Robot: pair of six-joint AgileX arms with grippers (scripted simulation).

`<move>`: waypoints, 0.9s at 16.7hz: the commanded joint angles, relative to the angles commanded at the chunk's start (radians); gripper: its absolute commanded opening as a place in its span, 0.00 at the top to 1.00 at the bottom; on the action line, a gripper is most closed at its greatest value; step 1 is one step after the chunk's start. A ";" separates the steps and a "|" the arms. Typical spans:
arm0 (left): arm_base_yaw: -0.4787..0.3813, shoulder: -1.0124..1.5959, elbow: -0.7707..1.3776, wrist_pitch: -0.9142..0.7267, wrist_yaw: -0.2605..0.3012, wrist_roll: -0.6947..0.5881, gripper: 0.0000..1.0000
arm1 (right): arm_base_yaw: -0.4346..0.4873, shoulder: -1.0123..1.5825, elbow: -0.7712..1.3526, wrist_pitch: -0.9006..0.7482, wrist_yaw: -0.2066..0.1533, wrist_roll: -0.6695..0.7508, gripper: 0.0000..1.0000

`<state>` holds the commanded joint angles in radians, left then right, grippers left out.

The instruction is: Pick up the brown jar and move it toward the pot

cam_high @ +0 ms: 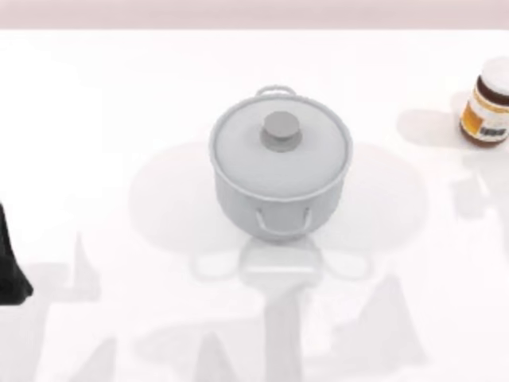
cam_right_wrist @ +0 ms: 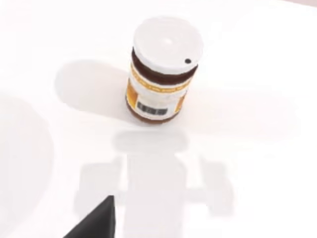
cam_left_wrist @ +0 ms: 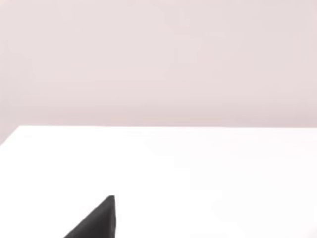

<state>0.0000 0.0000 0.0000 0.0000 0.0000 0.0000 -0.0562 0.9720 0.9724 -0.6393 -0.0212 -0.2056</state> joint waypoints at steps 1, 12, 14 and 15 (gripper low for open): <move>0.000 0.000 0.000 0.000 0.000 0.000 0.00 | -0.004 0.104 0.102 -0.066 -0.003 -0.029 0.00; 0.000 0.000 0.000 0.000 0.000 0.000 0.00 | -0.005 1.195 1.194 -0.653 -0.070 -0.374 0.00; 0.000 0.000 0.000 0.000 0.000 0.000 0.00 | 0.001 1.341 1.348 -0.713 -0.083 -0.423 0.00; 0.000 0.000 0.000 0.000 0.000 0.000 0.00 | 0.003 1.401 1.412 -0.736 -0.089 -0.443 0.00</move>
<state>0.0000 0.0000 0.0000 0.0000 0.0000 0.0000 -0.0528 2.3731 2.3848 -1.3750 -0.1098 -0.6487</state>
